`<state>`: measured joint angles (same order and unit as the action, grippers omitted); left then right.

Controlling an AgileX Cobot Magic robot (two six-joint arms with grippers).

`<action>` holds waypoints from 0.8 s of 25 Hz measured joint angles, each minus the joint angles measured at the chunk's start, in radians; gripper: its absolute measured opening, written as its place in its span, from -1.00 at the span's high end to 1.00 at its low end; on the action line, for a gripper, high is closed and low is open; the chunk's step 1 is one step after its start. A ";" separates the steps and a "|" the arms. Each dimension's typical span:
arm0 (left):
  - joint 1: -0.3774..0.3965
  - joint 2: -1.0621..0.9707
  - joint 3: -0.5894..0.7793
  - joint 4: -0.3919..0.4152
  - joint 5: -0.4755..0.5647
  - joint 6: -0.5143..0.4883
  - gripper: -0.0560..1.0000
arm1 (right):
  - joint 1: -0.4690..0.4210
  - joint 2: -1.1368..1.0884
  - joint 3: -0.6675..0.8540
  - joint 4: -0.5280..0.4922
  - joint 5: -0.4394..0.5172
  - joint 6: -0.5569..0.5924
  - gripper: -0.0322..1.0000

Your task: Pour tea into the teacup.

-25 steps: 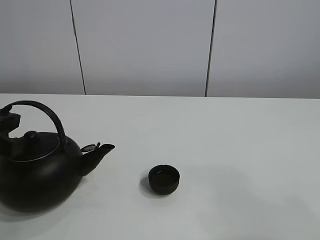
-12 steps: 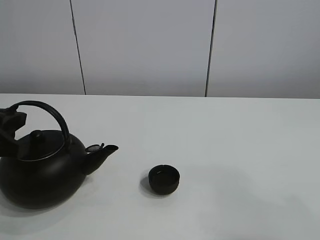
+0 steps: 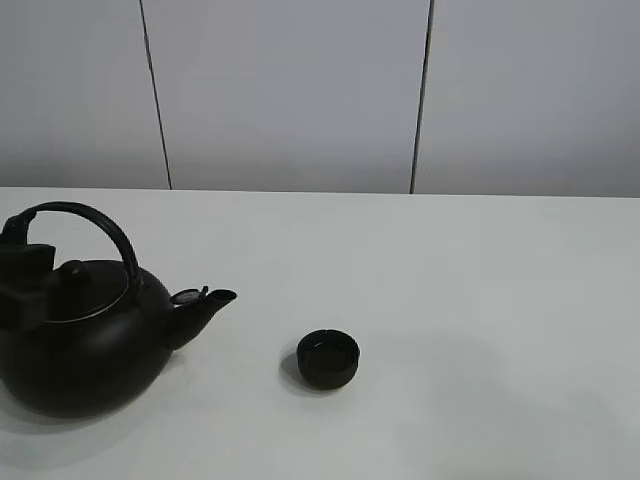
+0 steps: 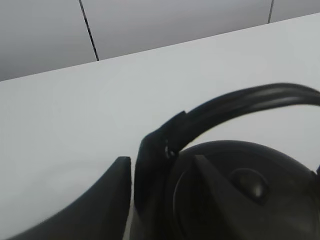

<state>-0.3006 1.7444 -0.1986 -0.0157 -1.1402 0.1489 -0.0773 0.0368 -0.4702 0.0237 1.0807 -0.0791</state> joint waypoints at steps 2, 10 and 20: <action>0.000 -0.023 0.018 -0.002 0.000 -0.002 0.35 | 0.000 0.000 0.000 0.000 0.000 0.000 -0.04; 0.000 -0.152 0.136 -0.098 -0.007 -0.005 0.35 | 0.000 0.000 0.000 0.000 0.000 0.000 -0.04; 0.000 -0.164 0.157 -0.242 -0.008 -0.006 0.35 | 0.000 0.000 0.000 0.000 0.000 0.000 -0.04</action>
<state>-0.3006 1.5804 -0.0413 -0.2580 -1.1477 0.1428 -0.0773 0.0368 -0.4702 0.0237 1.0807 -0.0791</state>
